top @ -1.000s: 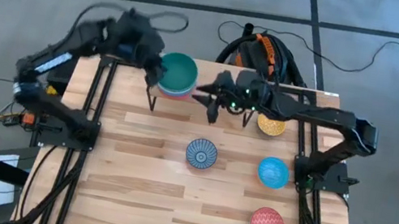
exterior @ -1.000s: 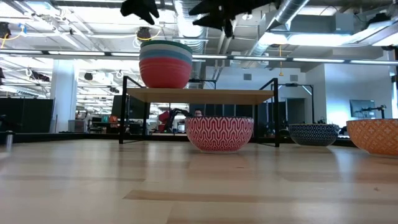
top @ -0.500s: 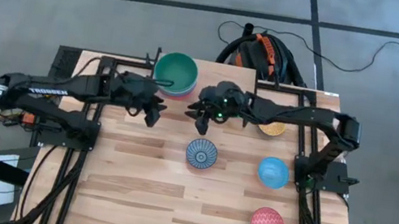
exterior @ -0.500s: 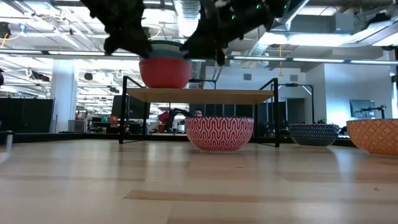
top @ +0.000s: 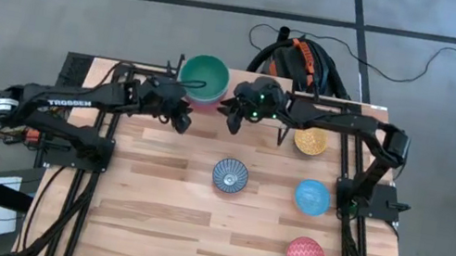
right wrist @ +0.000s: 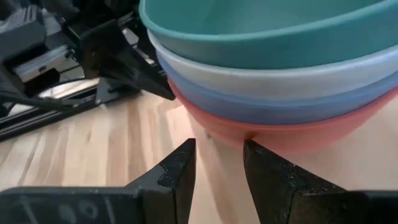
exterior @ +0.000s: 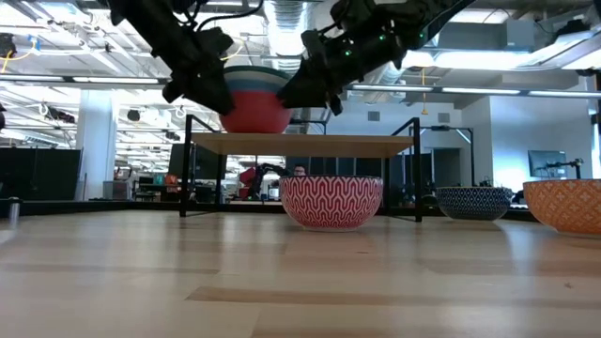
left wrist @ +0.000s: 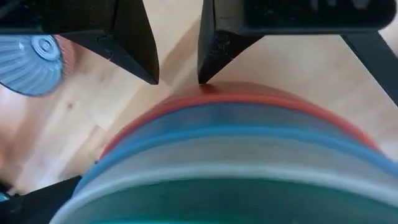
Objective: Place and stack bowls onto a shelf
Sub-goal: Adjust the stacked bowls on the shelf, then put the blue patterned bowl on the shelf
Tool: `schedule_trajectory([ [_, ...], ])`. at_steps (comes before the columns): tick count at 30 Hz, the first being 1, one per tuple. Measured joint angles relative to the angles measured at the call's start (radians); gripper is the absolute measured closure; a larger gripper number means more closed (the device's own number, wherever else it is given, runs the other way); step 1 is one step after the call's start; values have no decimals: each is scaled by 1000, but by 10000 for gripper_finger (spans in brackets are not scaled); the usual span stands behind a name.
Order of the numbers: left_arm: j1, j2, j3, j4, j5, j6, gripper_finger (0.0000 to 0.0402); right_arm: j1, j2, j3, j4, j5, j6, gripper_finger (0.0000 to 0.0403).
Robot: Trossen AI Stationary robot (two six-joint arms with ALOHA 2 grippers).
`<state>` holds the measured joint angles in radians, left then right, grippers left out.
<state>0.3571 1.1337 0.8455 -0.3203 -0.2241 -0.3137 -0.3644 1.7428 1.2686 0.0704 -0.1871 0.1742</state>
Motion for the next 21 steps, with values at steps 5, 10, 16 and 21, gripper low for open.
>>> schedule_trajectory([
  [5, 47, 11, 0, 24, 6, 9, 304, -32, 0, 0, 6, 0, -30, 243],
  [10, 80, 9, 0, 30, 8, 18, 304, -50, 14, 3, 60, 0, -53, 243],
  [16, 90, 9, 0, 27, 9, 16, 304, -63, 47, 19, 51, -23, -44, 243],
  [21, 80, 6, 22, -17, 34, -13, 304, -55, 46, 15, 6, -42, -40, 243],
])
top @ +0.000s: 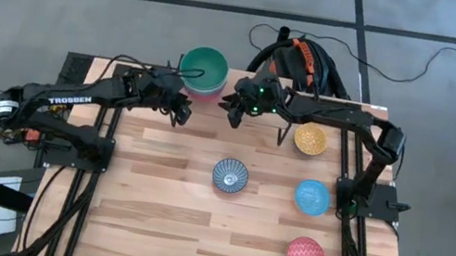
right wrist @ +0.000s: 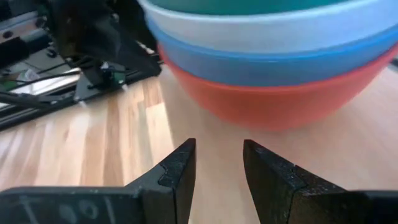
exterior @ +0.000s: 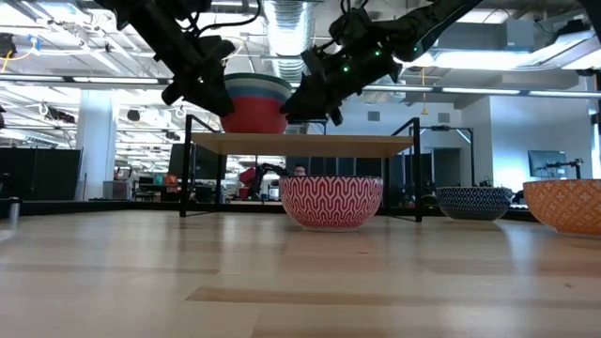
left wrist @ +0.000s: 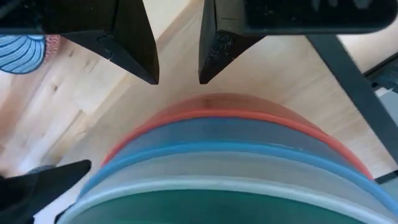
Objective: Place and stack bowls onto a shelf
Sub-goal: Put the blue patterned bowl on the shelf
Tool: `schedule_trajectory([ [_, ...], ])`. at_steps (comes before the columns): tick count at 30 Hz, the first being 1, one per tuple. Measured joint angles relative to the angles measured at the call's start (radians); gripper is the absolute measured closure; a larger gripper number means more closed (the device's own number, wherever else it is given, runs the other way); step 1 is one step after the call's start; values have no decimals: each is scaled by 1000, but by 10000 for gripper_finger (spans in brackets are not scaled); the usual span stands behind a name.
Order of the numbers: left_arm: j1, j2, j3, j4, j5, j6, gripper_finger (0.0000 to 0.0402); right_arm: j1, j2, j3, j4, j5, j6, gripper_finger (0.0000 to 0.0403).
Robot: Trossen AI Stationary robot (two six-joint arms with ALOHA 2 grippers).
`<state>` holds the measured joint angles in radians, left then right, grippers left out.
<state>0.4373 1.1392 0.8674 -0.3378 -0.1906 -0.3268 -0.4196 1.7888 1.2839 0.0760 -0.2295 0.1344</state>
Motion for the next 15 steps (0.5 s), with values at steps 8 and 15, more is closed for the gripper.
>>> schedule_trajectory([
  [8, -78, -92, 30, -90, -79, -51, 304, 25, -105, 1, -154, -10, 7, 243],
  [15, -288, -132, 30, -89, -245, -166, 304, 98, -242, 1, -362, -10, -12, 243],
])
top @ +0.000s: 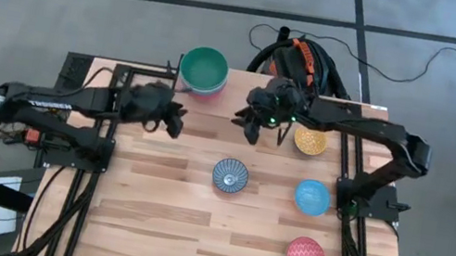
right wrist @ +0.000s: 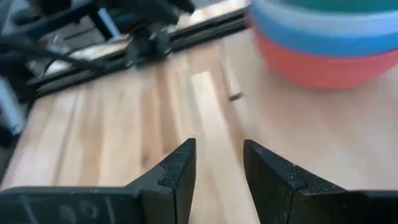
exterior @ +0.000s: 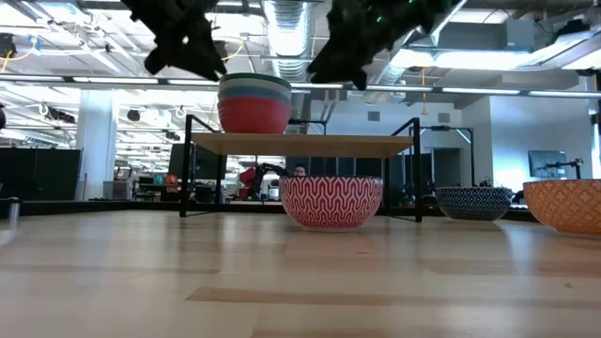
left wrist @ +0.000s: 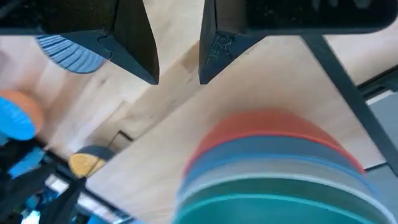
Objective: Place and stack bowls onto a shelf
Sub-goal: Put the blue patterned bowl on the shelf
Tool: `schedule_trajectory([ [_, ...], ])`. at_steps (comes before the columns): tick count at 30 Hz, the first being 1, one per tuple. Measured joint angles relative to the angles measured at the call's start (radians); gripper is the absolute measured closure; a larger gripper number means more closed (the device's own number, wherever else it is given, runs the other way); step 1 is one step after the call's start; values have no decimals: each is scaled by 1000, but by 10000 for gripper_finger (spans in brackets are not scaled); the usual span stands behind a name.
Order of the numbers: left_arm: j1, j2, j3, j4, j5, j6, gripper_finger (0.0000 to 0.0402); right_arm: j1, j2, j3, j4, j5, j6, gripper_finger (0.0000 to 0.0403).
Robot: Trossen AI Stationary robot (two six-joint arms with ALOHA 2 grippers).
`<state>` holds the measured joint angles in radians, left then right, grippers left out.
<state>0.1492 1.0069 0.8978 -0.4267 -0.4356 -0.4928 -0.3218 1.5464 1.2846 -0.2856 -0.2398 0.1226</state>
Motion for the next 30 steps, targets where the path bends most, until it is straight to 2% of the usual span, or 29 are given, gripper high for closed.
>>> schedule_trajectory([
  [7, -296, 62, 0, 123, -304, -139, 304, 136, -94, 0, -126, 0, 6, 243],
  [10, -398, 119, 0, 199, -390, -175, 304, 199, -128, 0, -121, 0, 30, 244],
  [13, -472, 185, 0, 293, -434, -199, 304, 257, -148, 0, -115, 1, 70, 244],
  [16, -520, 254, 7, 380, -456, -208, 304, 305, -154, 0, -115, 4, 125, 244],
  [20, -558, 336, 53, 398, -459, -208, 304, 373, -153, 0, -113, 59, 202, 244],
  [25, -587, 389, 116, 372, -424, -174, 304, 451, -153, 0, -118, 216, 344, 244],
  [30, -590, 381, 128, 332, -357, -132, 304, 515, -152, 0, -182, 380, 509, 244],
])
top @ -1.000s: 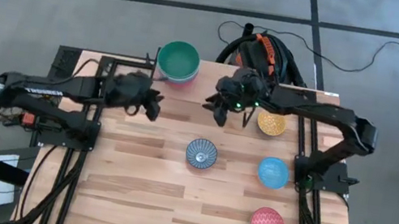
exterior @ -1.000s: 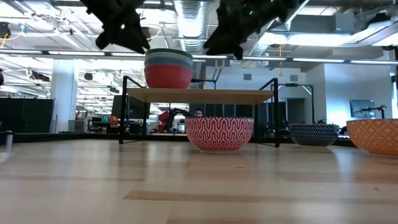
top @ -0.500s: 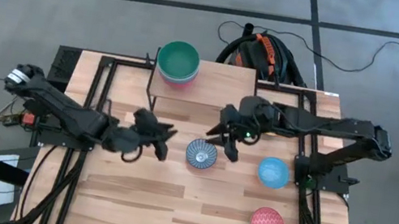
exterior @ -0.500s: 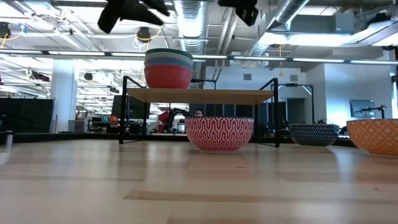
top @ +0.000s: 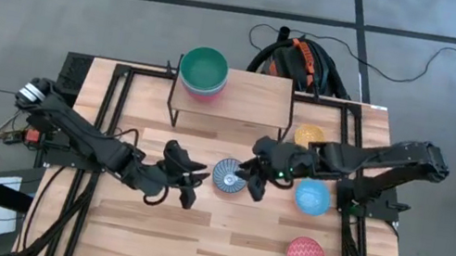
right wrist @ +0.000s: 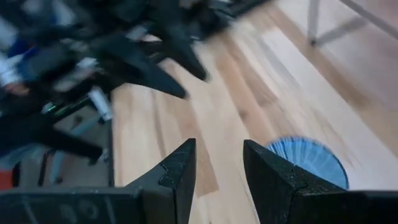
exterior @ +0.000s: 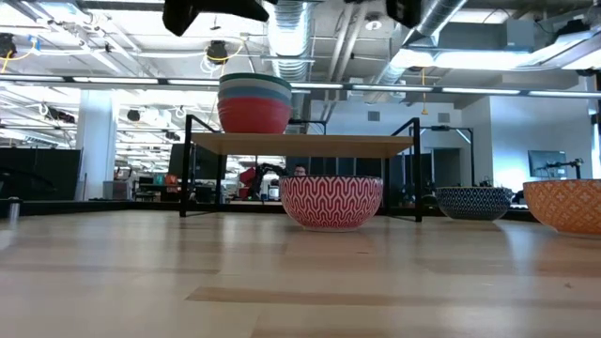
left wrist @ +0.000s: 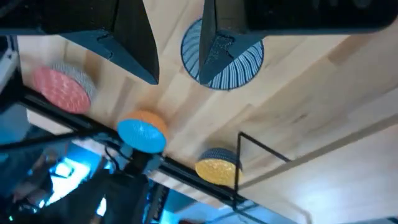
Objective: Place and stack bowls onto a shelf
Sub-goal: Put the blue patterned bowl on the shelf
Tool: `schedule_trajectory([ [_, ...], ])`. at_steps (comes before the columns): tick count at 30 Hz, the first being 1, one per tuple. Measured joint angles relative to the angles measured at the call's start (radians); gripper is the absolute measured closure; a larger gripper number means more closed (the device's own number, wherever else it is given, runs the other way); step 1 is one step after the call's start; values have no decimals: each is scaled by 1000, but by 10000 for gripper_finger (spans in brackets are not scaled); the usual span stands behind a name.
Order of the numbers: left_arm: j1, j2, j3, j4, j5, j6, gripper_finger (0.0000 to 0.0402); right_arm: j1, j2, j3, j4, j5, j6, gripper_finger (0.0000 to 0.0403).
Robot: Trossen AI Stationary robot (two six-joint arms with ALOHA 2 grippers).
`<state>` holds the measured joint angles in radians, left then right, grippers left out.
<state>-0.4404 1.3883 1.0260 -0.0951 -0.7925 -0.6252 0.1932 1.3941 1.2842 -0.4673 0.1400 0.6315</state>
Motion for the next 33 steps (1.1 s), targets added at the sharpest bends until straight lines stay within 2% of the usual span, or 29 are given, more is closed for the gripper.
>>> schedule_trajectory([
  [5, -8, -14, 1, -13, 104, -26, 301, 60, 0, 0, -170, 137, 231, 244],
  [7, -21, -13, 1, -46, 130, -34, 297, 78, 0, 0, -284, 152, 342, 244],
  [14, -37, -13, 0, -140, 138, -69, 281, 182, 1, 0, -723, 85, 656, 244],
  [17, -32, -13, 0, -140, 163, -68, 267, 259, 1, 0, -839, 66, 750, 244],
  [20, -18, -13, 0, -140, 158, -70, 251, 330, 1, 0, -885, 60, 809, 243],
  [23, -5, -13, 0, -137, 160, -120, 240, 366, 0, -44, -845, 58, 845, 244],
  [26, -3, -13, 0, -137, 159, -173, 237, 345, -1, -146, -710, 59, 865, 243],
  [31, -4, -12, 0, -186, 122, -255, 243, 178, 3, -284, -306, 98, 818, 243],
  [33, -3, -12, 0, -205, 119, -285, 246, 100, 23, -299, -207, 110, 783, 243],
])
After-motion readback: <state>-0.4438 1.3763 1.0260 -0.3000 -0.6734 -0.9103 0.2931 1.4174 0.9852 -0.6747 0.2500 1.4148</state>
